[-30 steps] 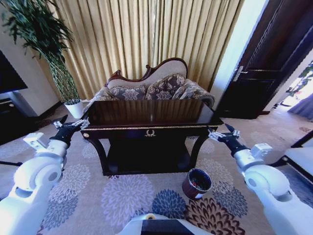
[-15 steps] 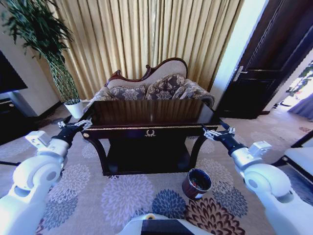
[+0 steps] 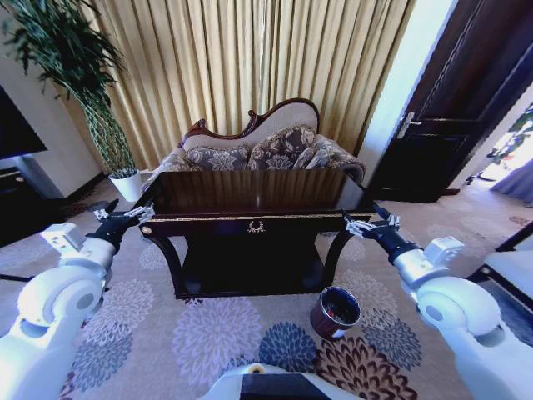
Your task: Move to the front of the table and place the trash on the table into the trash bin.
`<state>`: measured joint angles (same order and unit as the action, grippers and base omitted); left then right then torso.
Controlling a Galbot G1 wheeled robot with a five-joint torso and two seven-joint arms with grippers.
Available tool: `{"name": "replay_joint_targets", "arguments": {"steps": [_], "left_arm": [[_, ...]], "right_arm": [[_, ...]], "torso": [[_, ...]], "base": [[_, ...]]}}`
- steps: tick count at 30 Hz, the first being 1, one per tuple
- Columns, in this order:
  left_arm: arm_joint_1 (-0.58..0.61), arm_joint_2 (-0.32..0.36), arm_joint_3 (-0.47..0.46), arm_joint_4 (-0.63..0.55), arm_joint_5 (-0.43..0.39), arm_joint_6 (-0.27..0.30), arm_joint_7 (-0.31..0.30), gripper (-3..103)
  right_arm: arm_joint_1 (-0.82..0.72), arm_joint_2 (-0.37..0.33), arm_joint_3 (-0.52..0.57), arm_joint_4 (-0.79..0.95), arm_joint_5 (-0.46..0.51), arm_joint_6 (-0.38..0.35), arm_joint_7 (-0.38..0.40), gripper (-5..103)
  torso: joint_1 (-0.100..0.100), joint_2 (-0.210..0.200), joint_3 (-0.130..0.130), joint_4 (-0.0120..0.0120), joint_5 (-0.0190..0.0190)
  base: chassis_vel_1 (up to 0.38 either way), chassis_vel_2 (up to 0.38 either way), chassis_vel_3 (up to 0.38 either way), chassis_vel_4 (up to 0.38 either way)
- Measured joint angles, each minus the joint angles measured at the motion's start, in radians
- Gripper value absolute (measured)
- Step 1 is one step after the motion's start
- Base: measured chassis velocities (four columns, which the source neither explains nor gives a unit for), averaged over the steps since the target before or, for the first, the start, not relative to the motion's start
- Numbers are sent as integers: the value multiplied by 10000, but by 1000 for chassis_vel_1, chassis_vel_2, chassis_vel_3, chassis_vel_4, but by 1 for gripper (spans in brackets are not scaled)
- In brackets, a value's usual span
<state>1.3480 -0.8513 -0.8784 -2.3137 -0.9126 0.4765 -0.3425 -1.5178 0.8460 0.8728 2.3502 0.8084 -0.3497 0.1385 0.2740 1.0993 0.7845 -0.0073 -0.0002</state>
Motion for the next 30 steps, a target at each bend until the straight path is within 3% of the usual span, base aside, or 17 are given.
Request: {"name": "replay_joint_targets", "arguments": {"steps": [30], "left_arm": [[122, -58, -49, -104, 174, -157, 30, 100]], "right_arm": [[-202, 13, 294, 164, 81, 81, -10, 100]], "torso": [[0, -1, 0, 0, -1]], "base": [[36, -33, -34, 32]]}}
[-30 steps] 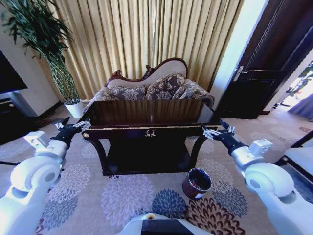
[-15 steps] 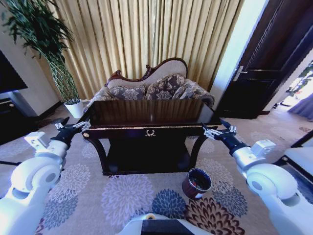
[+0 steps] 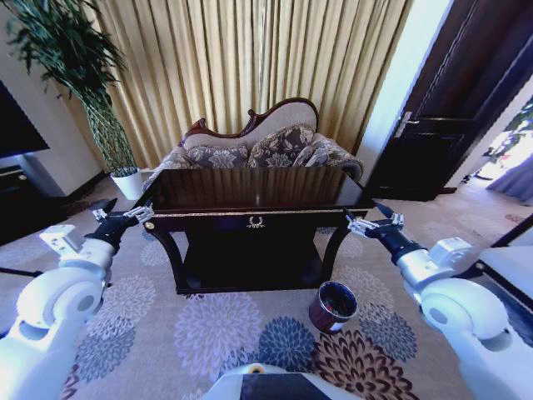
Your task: Move to the front of the table and place the trash on the table into the trash bin.
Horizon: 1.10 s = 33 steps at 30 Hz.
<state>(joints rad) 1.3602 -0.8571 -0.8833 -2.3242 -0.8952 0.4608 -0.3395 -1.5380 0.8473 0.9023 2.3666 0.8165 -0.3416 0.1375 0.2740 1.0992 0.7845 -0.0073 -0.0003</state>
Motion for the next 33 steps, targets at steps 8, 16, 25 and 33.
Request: {"name": "replay_joint_targets", "arguments": {"steps": [8, 16, 25, 33], "left_arm": [[-29, 8, 8, 43, 1, -12, 8, 100], [-28, -1, -78, 119, 1, -22, 24, 100], [-24, 2, -82, 119, 4, -66, 29, 100], [22, -15, -100, 100, 12, -95, 32, 100]], "right_arm": [[7, -16, 8, -9, 4, 6, 0, 100], [-9, -11, 5, -11, 33, 12, 0, 100], [-3, -9, -58, -40, 33, 82, 7, 100], [-36, -29, 1, -22, 42, 87, 9, 100]], "torso": [[1, 0, 0, 0, 1], [0, 0, 0, 0, 1], [0, 0, 0, 0, 0], [0, 0, 0, -1, 0]], "base": [[95, -100, -105, 101], [118, -123, -130, 125], [153, -151, -159, 141], [137, -151, -139, 145]]}}
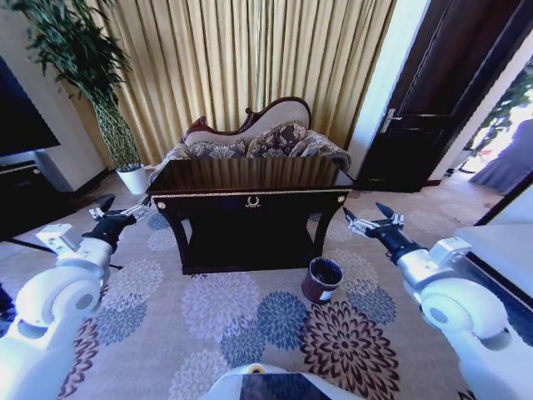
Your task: Move to the front of the table and place the trash on the table into the trash bin.
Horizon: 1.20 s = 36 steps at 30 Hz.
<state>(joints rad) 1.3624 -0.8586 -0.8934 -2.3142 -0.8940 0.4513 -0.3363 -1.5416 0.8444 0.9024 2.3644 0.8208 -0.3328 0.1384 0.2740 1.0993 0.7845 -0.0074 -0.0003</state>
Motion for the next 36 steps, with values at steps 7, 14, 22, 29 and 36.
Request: {"name": "replay_joint_targets", "arguments": {"steps": [7, 14, 22, 29, 36], "left_arm": [[58, 8, -86, -20, 2, -52, 0, 100], [88, -6, -99, -35, 1, -78, 0, 100], [108, -13, -128, -54, 0, -92, -1, 100], [116, 4, -156, -54, -8, -105, 0, 100], [138, -26, -156, -73, -9, -108, -1, 100]], "right_arm": [[-24, -11, 35, 42, 4, 2, 0, 100], [-42, -29, 35, 60, 8, 3, 0, 100], [-61, -47, 49, 64, 33, 3, 0, 100], [-65, -41, 36, 74, 39, 3, 0, 100], [-63, -41, 36, 74, 88, 4, 0, 100]], "torso": [[0, 0, 0, 1, 0], [0, 0, 0, 0, 1], [0, 0, 1, 1, 0], [2, -1, 1, -1, 3], [-3, 1, -1, 3, -6]], "base": [[153, -149, -145, 164], [165, -178, -169, 166], [185, -182, -181, 183], [167, -164, -174, 161], [180, -180, -174, 189]]}}
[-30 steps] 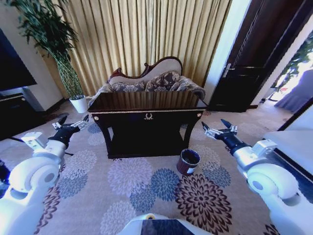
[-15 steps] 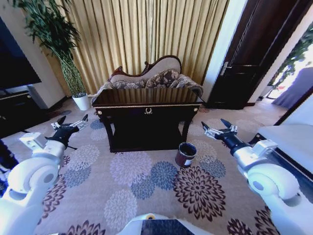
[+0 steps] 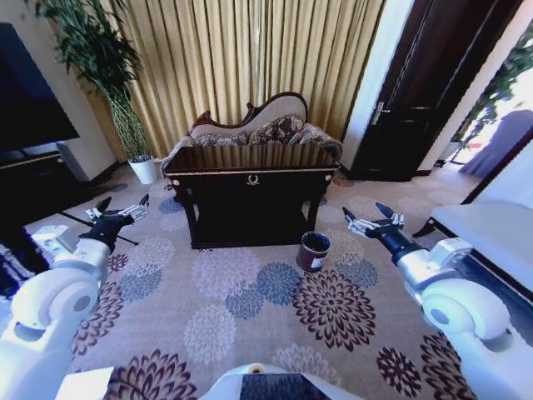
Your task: Move to the front of the table and place the trash on the table into the trash bin.
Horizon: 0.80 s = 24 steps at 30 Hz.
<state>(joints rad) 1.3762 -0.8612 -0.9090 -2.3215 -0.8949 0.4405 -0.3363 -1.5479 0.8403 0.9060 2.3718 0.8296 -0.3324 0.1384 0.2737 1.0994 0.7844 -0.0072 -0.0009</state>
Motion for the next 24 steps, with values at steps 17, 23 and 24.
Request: {"name": "replay_joint_targets", "arguments": {"steps": [17, 23, 24], "left_arm": [[47, -162, 56, -80, 25, -11, 17, 100], [99, -304, 73, -153, 75, -18, 16, 100], [107, -323, 69, -164, 77, -19, 13, 100]], "right_arm": [[-53, 107, -145, -142, -12, 488, 2, 100], [-77, 150, -134, -272, 0, 601, 162, 100], [-76, 172, -134, -273, 1, 580, 235, 100]], "torso": [[0, 1, -1, -2, 8], [3, -1, 2, -3, 8], [6, -3, 4, -3, 6]], "base": [[150, -142, -151, 142], [2, -39, -18, 38], [0, 0, 0, 0]]}}
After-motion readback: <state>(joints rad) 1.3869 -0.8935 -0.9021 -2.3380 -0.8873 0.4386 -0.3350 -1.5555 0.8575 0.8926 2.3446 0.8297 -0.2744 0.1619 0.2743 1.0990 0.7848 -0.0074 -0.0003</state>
